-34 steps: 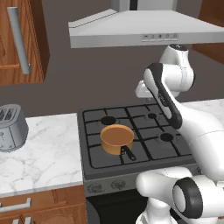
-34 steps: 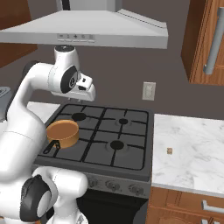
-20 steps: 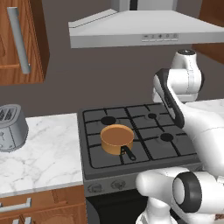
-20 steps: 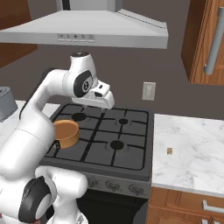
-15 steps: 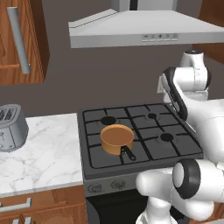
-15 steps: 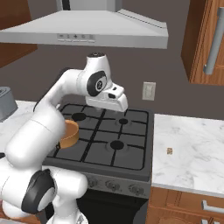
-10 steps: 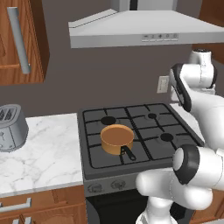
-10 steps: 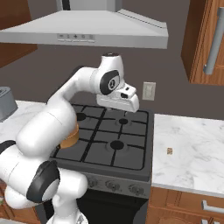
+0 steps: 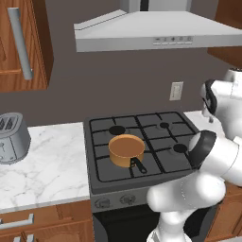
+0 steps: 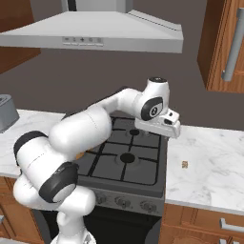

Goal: Pick up the sugar cube(s) and place them in the saucepan with hot chocolate.

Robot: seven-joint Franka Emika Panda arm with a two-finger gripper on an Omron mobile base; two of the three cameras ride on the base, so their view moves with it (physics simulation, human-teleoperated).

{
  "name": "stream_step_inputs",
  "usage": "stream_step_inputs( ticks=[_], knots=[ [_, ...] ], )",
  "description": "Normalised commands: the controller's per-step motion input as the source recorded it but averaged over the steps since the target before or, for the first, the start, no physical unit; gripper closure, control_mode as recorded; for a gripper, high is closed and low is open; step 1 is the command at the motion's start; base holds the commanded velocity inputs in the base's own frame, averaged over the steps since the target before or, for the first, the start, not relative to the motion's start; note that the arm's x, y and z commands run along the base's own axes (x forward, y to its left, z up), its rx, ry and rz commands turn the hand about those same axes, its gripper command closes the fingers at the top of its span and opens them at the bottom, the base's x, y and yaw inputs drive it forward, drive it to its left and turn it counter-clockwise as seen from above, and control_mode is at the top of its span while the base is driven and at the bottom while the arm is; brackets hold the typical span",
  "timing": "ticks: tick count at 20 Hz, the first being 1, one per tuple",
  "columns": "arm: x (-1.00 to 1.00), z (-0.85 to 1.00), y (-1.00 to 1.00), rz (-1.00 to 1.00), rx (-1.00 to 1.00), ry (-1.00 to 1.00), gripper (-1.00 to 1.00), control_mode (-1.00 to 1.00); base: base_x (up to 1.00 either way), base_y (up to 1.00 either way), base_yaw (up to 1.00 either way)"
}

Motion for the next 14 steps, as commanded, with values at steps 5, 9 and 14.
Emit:
stream_step_inputs(
  ticks=[5, 9, 14],
  knots=[
    [0.43, -0.39, -0.84, 0.00, 0.04, 0.00, -1.00, -1.00, 0.00, 0.00, 0.00],
    [0.36, -0.42, -0.69, -0.01, 0.04, 0.00, -1.00, -1.00, 0.00, 0.00, 0.00],
    [0.16, -0.26, -0.56, -0.14, 0.04, 0.04, -1.00, -1.00, 0.00, 0.00, 0.00]
  ],
)
